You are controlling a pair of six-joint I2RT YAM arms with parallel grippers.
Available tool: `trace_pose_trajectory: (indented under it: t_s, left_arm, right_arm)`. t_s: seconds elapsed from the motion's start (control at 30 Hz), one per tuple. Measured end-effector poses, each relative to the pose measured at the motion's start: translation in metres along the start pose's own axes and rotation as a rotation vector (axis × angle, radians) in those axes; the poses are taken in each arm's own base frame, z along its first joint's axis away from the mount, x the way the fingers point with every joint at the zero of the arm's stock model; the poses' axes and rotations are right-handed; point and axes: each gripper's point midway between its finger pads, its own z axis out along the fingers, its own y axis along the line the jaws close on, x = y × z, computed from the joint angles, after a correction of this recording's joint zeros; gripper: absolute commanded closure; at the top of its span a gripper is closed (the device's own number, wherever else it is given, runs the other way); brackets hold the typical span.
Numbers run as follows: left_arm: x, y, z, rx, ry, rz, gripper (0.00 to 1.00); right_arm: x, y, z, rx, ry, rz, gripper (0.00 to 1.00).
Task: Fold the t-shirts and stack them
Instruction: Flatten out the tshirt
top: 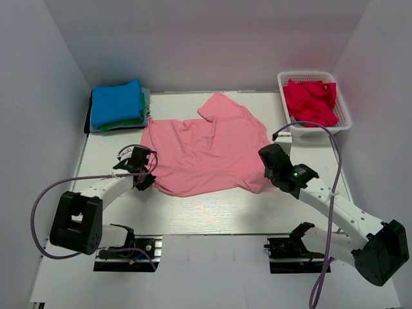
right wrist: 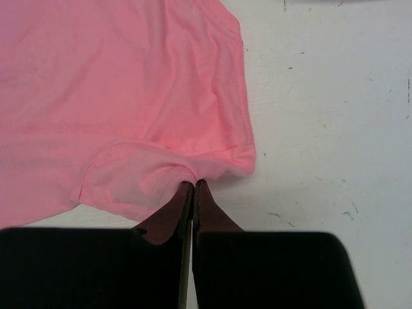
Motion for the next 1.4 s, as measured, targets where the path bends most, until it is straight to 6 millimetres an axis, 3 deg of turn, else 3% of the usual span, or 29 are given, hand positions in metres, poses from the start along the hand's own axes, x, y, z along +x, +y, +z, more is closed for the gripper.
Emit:
trace_pose_trajectory:
  t_s: [0.07,0.1,0.27,0.37,0.53,0.67,0.77,0.87,1.1,1.23,1.4]
  left_arm:
    - [-0.001,-0.002,0.001,0.002,0.000,0.002,0.97]
    - [-0.001,-0.003,0.002,0.004,0.000,0.002,1.00]
    - [0.001,-0.006,0.000,0.015,0.022,0.021,1.00]
    - [0.003,-0.003,-0.013,0.024,0.038,0.032,1.00]
    - [-0.030,-0.029,-0.076,0.189,-0.054,-0.003,1.00]
    - [-0.059,-0.045,-0.135,0.303,-0.138,-0.034,1.00]
    - [-0.066,-0.043,-0.157,0.310,-0.151,-0.043,1.00]
    - [-0.057,-0.029,-0.160,0.271,-0.127,-0.043,1.00]
    - [-0.050,-0.011,-0.163,0.267,-0.157,-0.079,1.00]
    - [-0.061,-0.013,-0.166,0.297,-0.223,-0.108,1.00]
    - [-0.084,-0.020,-0.175,0.302,-0.305,-0.138,1.00]
  right_arm:
    - [0.003,0.000,0.002,-0.001,0.008,-0.002,1.00]
    - [0.004,0.000,0.003,0.000,0.012,-0.003,1.00]
    - [0.006,0.000,0.005,-0.001,0.016,-0.005,1.00]
    - [0.006,-0.001,0.005,-0.001,0.014,-0.009,1.00]
    - [-0.001,-0.003,-0.002,-0.003,0.000,0.005,1.00]
    - [-0.022,-0.010,-0.018,-0.009,-0.059,0.056,1.00]
    - [-0.041,-0.016,-0.034,-0.018,-0.117,0.097,1.00]
    - [-0.051,-0.023,-0.046,-0.012,-0.151,0.123,1.00]
    - [-0.050,-0.028,-0.051,-0.009,-0.154,0.132,1.00]
    - [-0.053,-0.027,-0.050,-0.009,-0.156,0.124,1.00]
    - [-0.071,-0.024,-0.056,-0.015,-0.185,0.137,1.00]
